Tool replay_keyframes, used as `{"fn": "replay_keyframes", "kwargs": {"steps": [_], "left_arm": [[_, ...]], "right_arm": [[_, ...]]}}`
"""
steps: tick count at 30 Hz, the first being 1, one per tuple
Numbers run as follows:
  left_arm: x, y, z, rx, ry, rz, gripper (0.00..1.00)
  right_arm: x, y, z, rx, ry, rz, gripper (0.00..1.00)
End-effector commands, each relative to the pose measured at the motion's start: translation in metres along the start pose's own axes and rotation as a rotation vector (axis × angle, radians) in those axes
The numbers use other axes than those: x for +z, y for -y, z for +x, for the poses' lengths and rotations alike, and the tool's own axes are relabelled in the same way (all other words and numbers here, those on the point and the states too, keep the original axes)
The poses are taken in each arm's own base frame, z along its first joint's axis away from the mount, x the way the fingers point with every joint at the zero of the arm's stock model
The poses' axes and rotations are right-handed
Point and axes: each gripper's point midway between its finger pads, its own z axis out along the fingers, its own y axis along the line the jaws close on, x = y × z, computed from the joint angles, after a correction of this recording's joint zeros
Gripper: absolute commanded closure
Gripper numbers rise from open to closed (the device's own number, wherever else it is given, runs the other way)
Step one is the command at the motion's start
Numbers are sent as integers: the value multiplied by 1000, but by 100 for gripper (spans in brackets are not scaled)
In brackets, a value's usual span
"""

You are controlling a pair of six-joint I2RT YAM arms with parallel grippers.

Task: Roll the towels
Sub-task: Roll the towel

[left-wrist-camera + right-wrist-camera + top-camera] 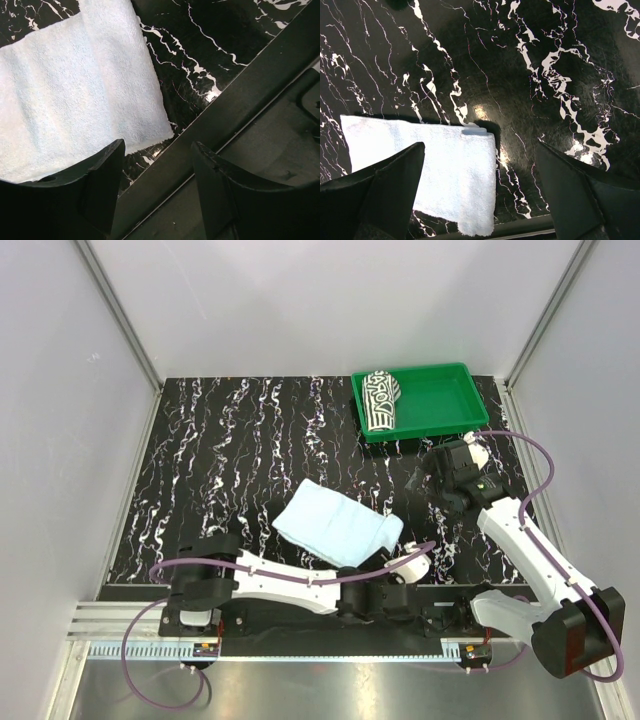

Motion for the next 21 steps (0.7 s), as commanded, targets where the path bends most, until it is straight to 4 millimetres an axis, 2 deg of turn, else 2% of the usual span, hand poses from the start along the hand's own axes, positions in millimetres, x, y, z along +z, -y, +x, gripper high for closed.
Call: {"fn": "replay_keyframes", "kwargs": {"steps": [1, 7, 12, 18, 19, 21], "left_arm": [[13, 2, 7, -1, -7, -17, 39], [32, 7, 25, -45, -47, 25, 39], [38, -4, 38, -92, -82, 0, 42], [48, -25, 64, -184, -127, -3, 56], [49, -28, 63, -200, -129, 7, 64], [51, -30, 68, -208, -128, 16, 71]], "right_arm": [[-4, 4, -4, -2, 22, 3, 0], [-2, 7, -2, -3, 15, 9, 0], [0, 9, 0, -7, 7, 20, 0], [1, 7, 1, -7, 2, 18, 0], [2, 8, 1, -8, 1, 19, 0], [3, 7, 2, -10, -3, 18, 0]]}}
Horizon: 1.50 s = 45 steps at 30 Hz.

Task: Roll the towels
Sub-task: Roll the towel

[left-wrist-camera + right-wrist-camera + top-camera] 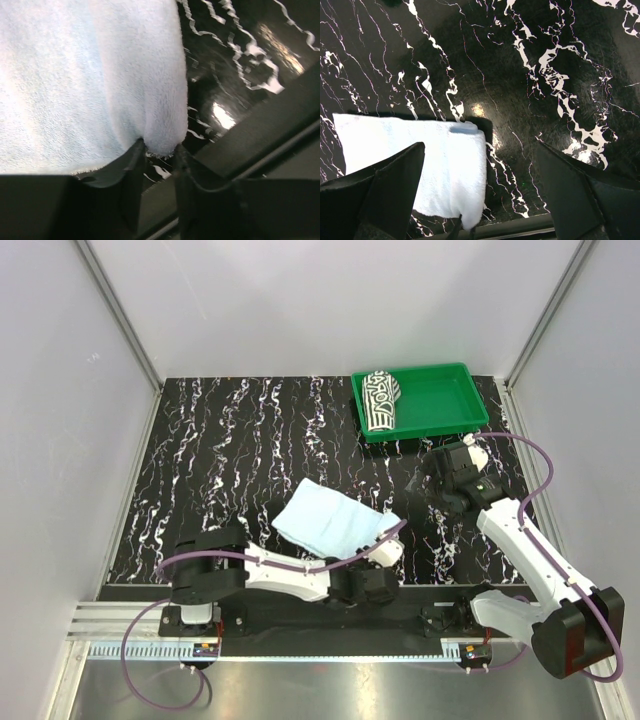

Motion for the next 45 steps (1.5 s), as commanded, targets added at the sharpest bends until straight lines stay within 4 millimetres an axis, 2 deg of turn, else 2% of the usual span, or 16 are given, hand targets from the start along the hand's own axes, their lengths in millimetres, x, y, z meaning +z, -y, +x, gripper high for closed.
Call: {"fn": "replay_keyframes", "kwargs": {"steps": [1, 8, 9, 15, 16, 22, 23, 25, 26, 28, 30, 35, 37, 40, 41, 45], "left_arm": [[10, -13, 11, -58, -33, 7, 72], [12, -9, -9, -105, 14, 70, 83], [10, -10, -12, -116, 21, 83, 100], [-6, -11, -35, -232, 84, 215, 100], [-12, -12, -45, -275, 105, 264, 100], [-24, -29, -53, -516, 139, 453, 100], [-32, -30, -66, -559, 181, 503, 100], [-36, -36, -60, -651, 158, 566, 100], [-42, -36, -70, -688, 192, 613, 100], [-49, -40, -70, -786, 179, 686, 100], [-60, -44, -83, -896, 208, 757, 100], [-59, -63, -74, -1142, 177, 774, 100], [-56, -68, -62, -1198, 162, 749, 100], [-58, -78, -60, -1301, 180, 744, 100], [-56, -81, -49, -1326, 165, 726, 100], [-55, -94, -36, -1451, 143, 687, 100]], "right_arm": [[1, 3, -2, -9, 2, 11, 0], [2, 4, 0, -19, -6, 8, 2], [1, 2, 1, -22, -8, -1, 3], [-3, -3, 1, -43, -24, -23, 6], [-4, -6, -1, -44, -24, -33, 6], [-16, -28, -3, -39, -46, -140, 5], [-18, -33, -2, -39, -53, -164, 6], [-23, -46, 3, -44, -91, -238, 6], [-24, -49, 7, -53, -113, -258, 6], [-27, -60, 17, -65, -173, -319, 7], [-29, -65, 27, -71, -222, -364, 8], [-24, -70, 45, -65, -274, -438, 9], [-20, -72, 54, -51, -305, -466, 12], [-13, -82, 65, -31, -346, -523, 17], [-8, -85, 72, -35, -371, -520, 17], [0, -105, 91, -73, -402, -541, 19]]}}
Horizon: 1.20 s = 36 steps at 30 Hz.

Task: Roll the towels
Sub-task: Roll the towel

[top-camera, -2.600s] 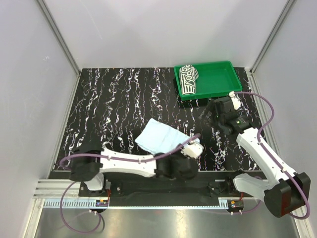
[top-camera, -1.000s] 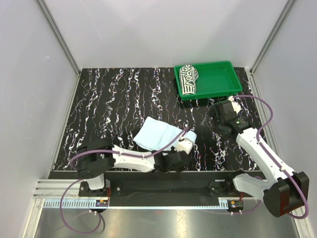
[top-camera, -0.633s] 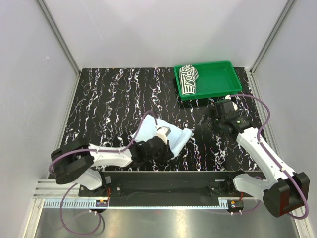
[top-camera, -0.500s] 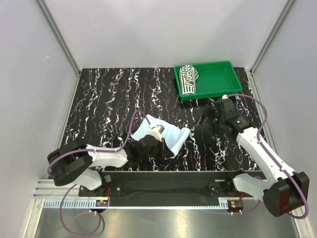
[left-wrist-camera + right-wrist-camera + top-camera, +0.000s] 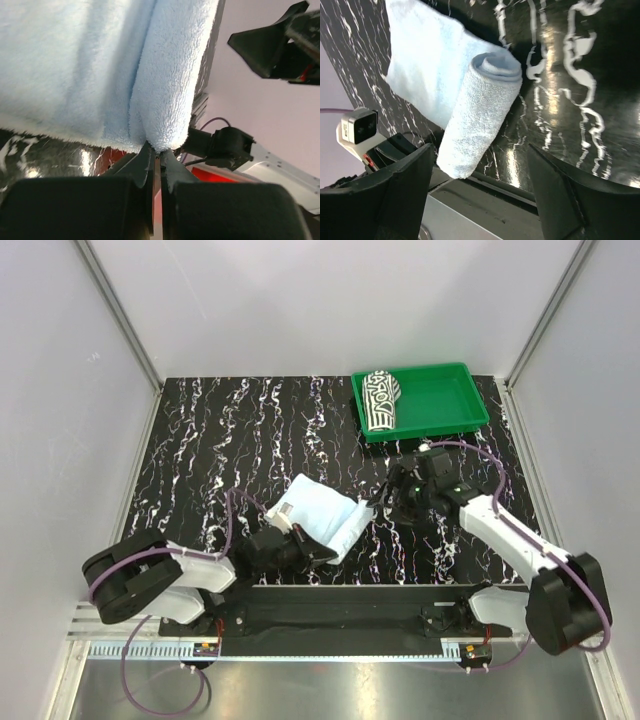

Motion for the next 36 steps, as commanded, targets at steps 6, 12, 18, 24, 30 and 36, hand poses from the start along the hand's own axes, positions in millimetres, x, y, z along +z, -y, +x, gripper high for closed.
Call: {"fn": "replay_keyframes", "kwargs": {"steps": [6, 12, 18, 24, 30, 36], "left_arm": [[-12, 7, -22, -165, 92, 32, 100], [-10, -16, -26, -159, 102, -39, 100], [-6, -30, -27, -156, 85, -57, 100], [3, -8, -23, 32, 22, -48, 57], [-25, 28, -51, 346, 206, -250, 44], [-53, 45, -62, 762, 298, -494, 44]], "right_arm": [[42, -54, 20, -58, -62, -150, 55], [71, -68, 32, -57, -115, -181, 83], [103, -55, 41, -40, -154, -162, 87], [121, -29, 50, -20, -170, -87, 90], [126, -18, 50, -21, -161, -29, 90], [124, -9, 50, -23, -166, 38, 91]]}}
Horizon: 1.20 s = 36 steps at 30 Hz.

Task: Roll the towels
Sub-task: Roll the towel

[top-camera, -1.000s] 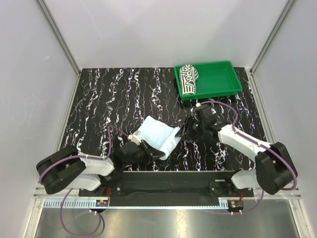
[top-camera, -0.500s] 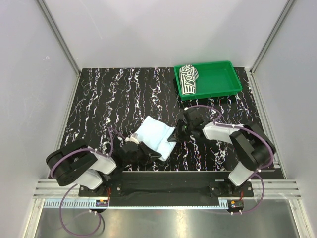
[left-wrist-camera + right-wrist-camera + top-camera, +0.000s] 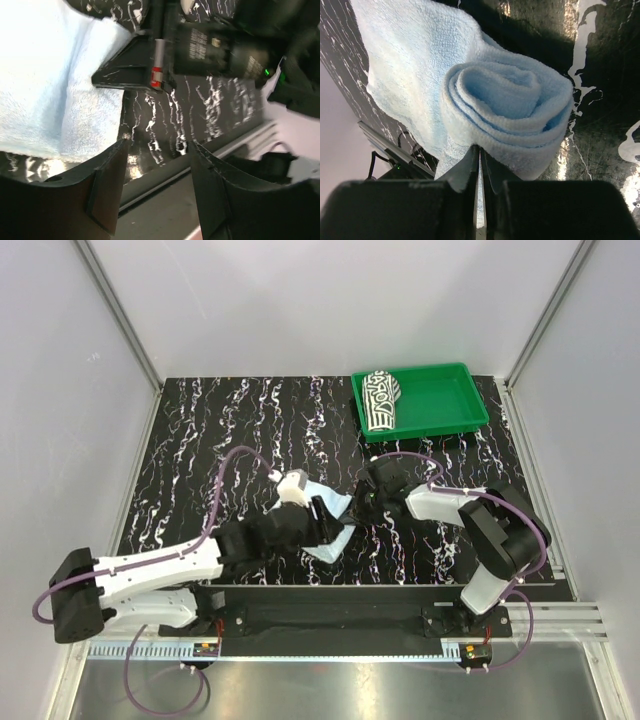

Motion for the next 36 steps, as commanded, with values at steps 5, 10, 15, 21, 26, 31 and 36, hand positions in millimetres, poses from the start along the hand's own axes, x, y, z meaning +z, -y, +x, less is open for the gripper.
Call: {"fn": "replay_keyframes", "kwargs": {"steps": [5, 10, 15, 21, 26, 31, 36], "left_arm": [[-4, -13, 18, 698, 85, -253, 42], [18, 3, 47, 871, 72, -228, 41], [37, -2, 63, 976, 43, -271, 42], [54, -15, 73, 1047, 22, -327, 41], [65, -45, 78, 1035, -26, -410, 38], [61, -63, 76, 1003, -41, -437, 38], [57, -83, 78, 1007, -62, -485, 37]], "right_arm": [[1, 12, -1, -17, 12, 90, 90], [-1, 13, -1, -23, 8, 100, 90], [-1, 15, 2, -22, 3, 104, 91], [0, 17, 4, -21, -2, 106, 91], [1, 19, 5, -23, -7, 110, 91], [3, 22, 7, -19, -19, 116, 92], [5, 23, 7, -21, -24, 121, 92]]}}
